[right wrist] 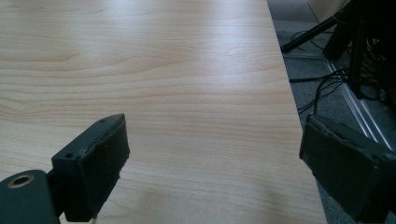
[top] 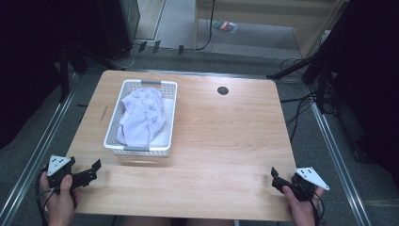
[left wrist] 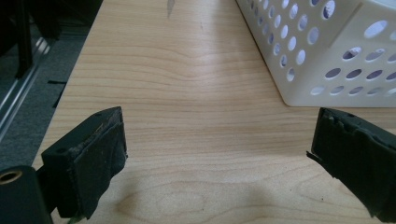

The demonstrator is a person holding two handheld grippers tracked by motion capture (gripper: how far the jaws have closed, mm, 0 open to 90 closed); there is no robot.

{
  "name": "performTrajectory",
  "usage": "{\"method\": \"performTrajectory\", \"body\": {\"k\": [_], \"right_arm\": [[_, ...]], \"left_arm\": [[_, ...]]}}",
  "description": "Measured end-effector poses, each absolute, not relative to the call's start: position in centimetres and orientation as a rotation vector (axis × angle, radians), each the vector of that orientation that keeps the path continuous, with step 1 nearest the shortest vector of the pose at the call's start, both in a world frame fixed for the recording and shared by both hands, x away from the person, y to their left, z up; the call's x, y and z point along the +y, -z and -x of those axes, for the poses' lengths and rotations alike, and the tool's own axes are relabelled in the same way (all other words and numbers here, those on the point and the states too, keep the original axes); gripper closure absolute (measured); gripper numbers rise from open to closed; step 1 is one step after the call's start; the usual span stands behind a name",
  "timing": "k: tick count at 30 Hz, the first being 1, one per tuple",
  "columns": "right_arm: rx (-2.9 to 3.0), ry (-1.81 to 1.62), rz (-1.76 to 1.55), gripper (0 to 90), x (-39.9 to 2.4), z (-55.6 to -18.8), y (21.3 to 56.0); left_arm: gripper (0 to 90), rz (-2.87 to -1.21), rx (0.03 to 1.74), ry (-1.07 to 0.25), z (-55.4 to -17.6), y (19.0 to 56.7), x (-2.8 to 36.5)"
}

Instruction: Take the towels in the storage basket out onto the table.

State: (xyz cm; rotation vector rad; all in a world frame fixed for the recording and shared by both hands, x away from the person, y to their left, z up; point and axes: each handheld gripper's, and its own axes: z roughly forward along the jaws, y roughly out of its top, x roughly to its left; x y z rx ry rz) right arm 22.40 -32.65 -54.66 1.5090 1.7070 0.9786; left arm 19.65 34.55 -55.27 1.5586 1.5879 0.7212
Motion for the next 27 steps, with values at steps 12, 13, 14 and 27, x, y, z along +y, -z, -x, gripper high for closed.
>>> {"method": "performTrajectory", "body": {"k": [12,13,14,27], "right_arm": [[1.719,-0.983,-1.507,8.2,-32.66,-22.49,54.67],[1.719,-0.983,-1.509,8.2,-32.66,-22.5,54.67],[1.719,-0.982,-1.51,8.2,-32.66,-22.51,54.67],[1.724,-0.975,-1.506,8.3,-32.62,-22.54,54.68]], "left_arm": [[1.2,-1.556,1.607,-0.754,-19.78,55.26,34.41],[1.2,-1.556,1.607,-0.754,-19.78,55.26,34.41],[1.2,-1.557,1.607,-0.765,-19.75,55.24,34.28],[0.0,-1.587,1.612,-0.787,-19.8,55.11,34.12]]}}
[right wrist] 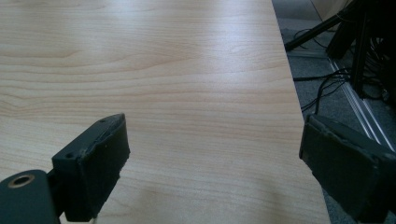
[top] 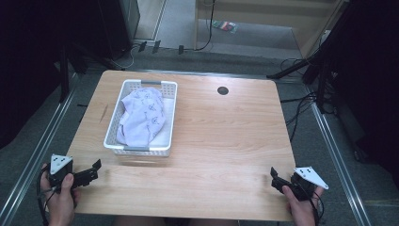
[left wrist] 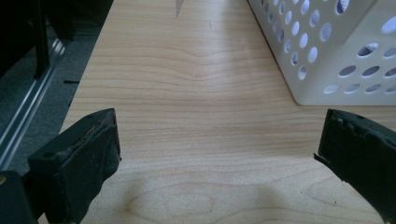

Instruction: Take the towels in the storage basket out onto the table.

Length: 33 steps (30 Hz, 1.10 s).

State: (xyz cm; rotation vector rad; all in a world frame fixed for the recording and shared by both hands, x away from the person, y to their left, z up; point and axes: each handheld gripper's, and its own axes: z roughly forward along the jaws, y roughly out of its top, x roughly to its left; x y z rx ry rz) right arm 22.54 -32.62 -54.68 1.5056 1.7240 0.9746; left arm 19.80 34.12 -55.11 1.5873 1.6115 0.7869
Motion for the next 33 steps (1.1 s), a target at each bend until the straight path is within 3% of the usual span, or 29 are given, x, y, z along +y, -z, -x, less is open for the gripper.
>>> {"method": "performTrajectory", "body": {"k": [14,22,33], "right_arm": [[1.722,-0.972,-1.507,8.4,-32.6,-22.5,54.7],[1.715,-0.971,-1.514,8.5,-32.6,-22.5,54.7],[1.712,-0.976,-1.515,8.6,-32.6,-22.5,54.7]], "left_arm": [[0.0,-1.553,1.601,-0.811,-19.5,53.1,34.1],[0.0,-1.539,1.529,-0.819,-18.9,49.9,33.7],[0.0,-1.607,1.478,-0.818,-20.9,46.7,31.8]]}}
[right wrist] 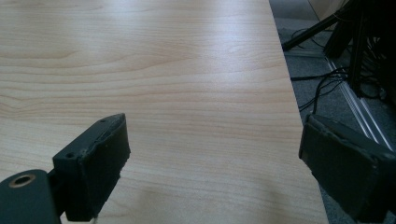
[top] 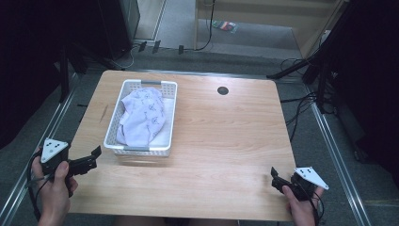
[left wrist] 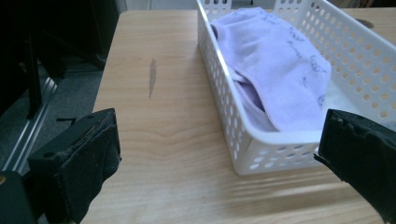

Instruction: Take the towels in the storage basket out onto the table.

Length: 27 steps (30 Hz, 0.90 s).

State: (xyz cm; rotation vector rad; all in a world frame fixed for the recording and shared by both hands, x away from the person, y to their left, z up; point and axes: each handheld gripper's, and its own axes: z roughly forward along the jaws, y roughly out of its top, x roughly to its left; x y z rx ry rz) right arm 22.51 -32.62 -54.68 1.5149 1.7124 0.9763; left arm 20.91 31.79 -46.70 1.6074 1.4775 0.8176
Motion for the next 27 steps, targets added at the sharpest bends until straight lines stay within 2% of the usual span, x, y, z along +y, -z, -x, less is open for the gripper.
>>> {"method": "performTrajectory", "body": {"k": [19,27], "right_arm": [[1.718,-0.979,-1.513,8.5,-32.6,-22.5,54.7],[1.72,-0.981,-1.514,8.6,-32.6,-22.5,54.7]], "left_arm": [[0.0,-1.681,1.446,-0.77,-25.1,42.7,28.4],[0.0,-1.789,1.469,-0.691,-27.6,42.2,26.4]]}}
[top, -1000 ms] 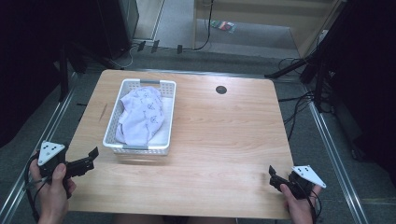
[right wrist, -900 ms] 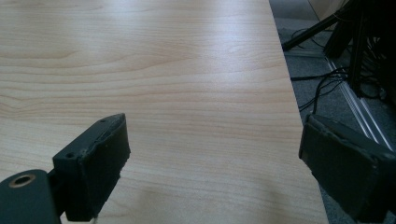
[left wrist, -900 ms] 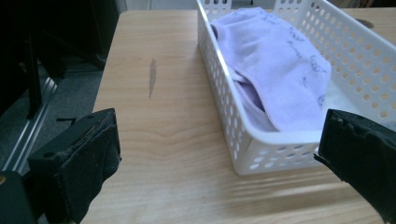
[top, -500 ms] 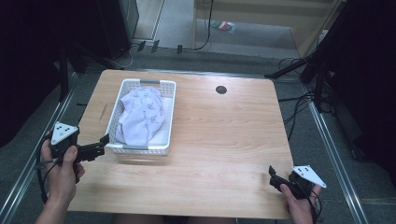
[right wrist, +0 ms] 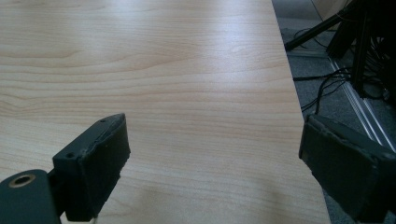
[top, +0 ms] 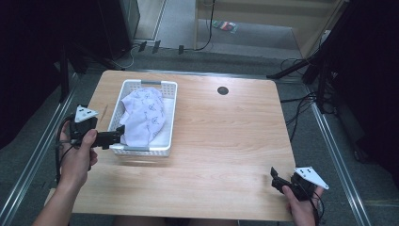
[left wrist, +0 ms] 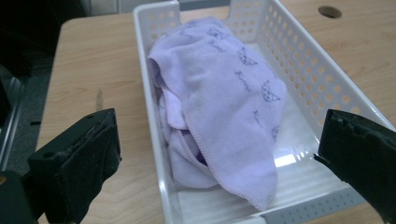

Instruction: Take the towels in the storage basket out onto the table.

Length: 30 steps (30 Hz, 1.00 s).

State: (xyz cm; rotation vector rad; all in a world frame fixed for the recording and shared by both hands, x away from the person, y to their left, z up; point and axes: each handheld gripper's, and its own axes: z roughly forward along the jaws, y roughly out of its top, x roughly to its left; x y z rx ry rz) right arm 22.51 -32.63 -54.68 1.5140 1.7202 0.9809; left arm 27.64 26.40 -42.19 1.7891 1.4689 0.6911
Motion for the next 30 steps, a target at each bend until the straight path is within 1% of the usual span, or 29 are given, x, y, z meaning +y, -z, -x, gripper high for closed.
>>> {"method": "performTrajectory", "body": {"k": [1,5,6,7,8,10,15,16,19,20,21,23,25,28,29,30], "right_arm": [[1.719,-0.981,-1.514,8.6,-32.6,-22.5,54.7],[1.719,-0.983,-1.514,8.6,-32.6,-22.5,54.7],[1.72,-0.983,-1.514,8.6,-32.7,-22.5,54.7],[1.72,-0.983,-1.515,8.5,-32.7,-22.5,54.7],[1.72,-0.983,-1.515,8.5,-32.7,-22.5,54.7],[1.721,-0.984,-1.515,8.6,-32.7,-22.5,54.7],[1.72,-0.987,-1.515,8.5,-32.7,-22.5,54.7],[1.72,-0.987,-1.515,8.5,-32.7,-22.5,54.7],[1.721,-0.992,-1.515,8.5,-32.7,-22.5,54.7],[1.721,-0.992,-1.515,8.5,-32.7,-22.5,54.7],[1.722,-0.993,-1.513,8.5,-32.7,-22.5,54.7],[1.723,-0.995,-1.512,8.5,-32.7,-22.5,54.7],[1.723,-0.998,-1.512,8.5,-32.7,-22.5,54.7],[1.722,-1.0,-1.512,8.5,-32.7,-22.5,54.7],[1.723,-1.002,-1.511,8.5,-32.8,-22.5,54.7],[1.723,-1.002,-1.51,8.5,-32.8,-22.5,54.7]], "left_arm": [[0.0,-1.821,1.486,-0.688,-28.3,42.1,25.8],[0.0,-1.855,1.496,-0.667,-29.2,42.0,25.0],[0.0,-1.873,1.495,-0.658,-29.6,42.1,24.6],[0.0,-1.926,1.487,-0.639,-30.5,42.3,23.8],[0.0,-1.926,1.487,-0.639,-30.5,42.3,23.8],[0.0,-1.985,1.487,-0.614,-32.1,42.6,22.5],[0.0,-2.02,1.523,-0.594,-34.8,43.3,21.4],[0.0,-2.02,1.523,-0.594,-34.8,43.3,21.4],[0.0,-2.039,1.579,-0.586,-36.8,44.4,21.0],[0.0,-2.039,1.579,-0.586,-36.8,44.4,21.0],[0.0,-2.057,1.601,-0.572,-37.8,45.2,20.9],[0.0,-2.087,1.596,-0.553,-38.6,46.1,21.0],[0.0,-2.121,1.607,-0.576,-39.1,46.9,20.8],[0.0,-2.121,1.642,-0.552,-39.9,47.6,20.6],[0.0,-2.108,1.677,-0.561,-40.4,48.1,20.4],[0.0,-2.105,1.699,-0.543,-40.8,48.4,20.3]]}}
